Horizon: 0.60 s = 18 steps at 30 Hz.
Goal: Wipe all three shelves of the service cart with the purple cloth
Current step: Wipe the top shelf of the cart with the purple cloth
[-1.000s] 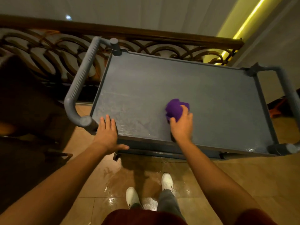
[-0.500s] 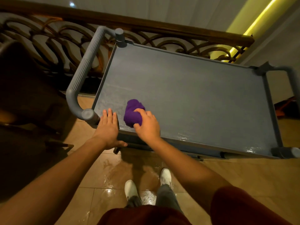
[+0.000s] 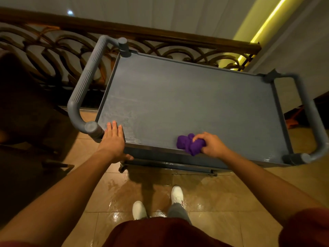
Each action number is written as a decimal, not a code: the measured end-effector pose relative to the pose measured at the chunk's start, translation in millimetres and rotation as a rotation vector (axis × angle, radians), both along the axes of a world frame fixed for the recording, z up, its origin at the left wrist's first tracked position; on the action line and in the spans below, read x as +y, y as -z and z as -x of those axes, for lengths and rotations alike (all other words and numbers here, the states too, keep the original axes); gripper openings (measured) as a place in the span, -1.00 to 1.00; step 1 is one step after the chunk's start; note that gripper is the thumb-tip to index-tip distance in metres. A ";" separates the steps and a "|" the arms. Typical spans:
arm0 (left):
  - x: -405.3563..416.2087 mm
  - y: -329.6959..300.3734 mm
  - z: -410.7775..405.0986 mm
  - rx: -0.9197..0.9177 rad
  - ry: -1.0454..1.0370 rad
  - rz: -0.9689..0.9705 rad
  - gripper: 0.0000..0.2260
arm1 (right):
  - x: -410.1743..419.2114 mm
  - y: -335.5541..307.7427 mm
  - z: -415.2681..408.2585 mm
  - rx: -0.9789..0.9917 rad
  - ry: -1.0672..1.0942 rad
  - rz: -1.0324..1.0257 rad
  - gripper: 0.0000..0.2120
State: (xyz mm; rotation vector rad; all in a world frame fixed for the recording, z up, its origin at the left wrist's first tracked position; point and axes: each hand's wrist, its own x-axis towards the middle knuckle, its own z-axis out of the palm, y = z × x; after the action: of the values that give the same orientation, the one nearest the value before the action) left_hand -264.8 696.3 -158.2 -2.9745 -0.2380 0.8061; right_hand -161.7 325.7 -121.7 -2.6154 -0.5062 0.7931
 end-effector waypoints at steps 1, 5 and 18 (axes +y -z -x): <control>-0.8 1.5 -0.3 -0.013 0.004 -0.001 0.27 | -10.7 -2.3 2.7 -0.013 0.040 0.012 -0.61; 0.0 7.6 -2.2 -0.017 -0.001 -0.003 0.30 | -34.3 -3.6 1.4 -0.081 0.384 -0.089 -0.59; -7.3 5.8 -8.7 0.021 -0.061 -0.028 0.33 | 43.8 19.9 -12.2 -0.300 0.795 -0.056 -0.52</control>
State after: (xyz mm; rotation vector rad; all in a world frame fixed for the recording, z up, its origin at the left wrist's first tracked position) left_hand -256.1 689.0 -164.0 -2.9442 -0.3372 0.8325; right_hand -149.4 369.4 -141.6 -2.5533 0.4310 0.1260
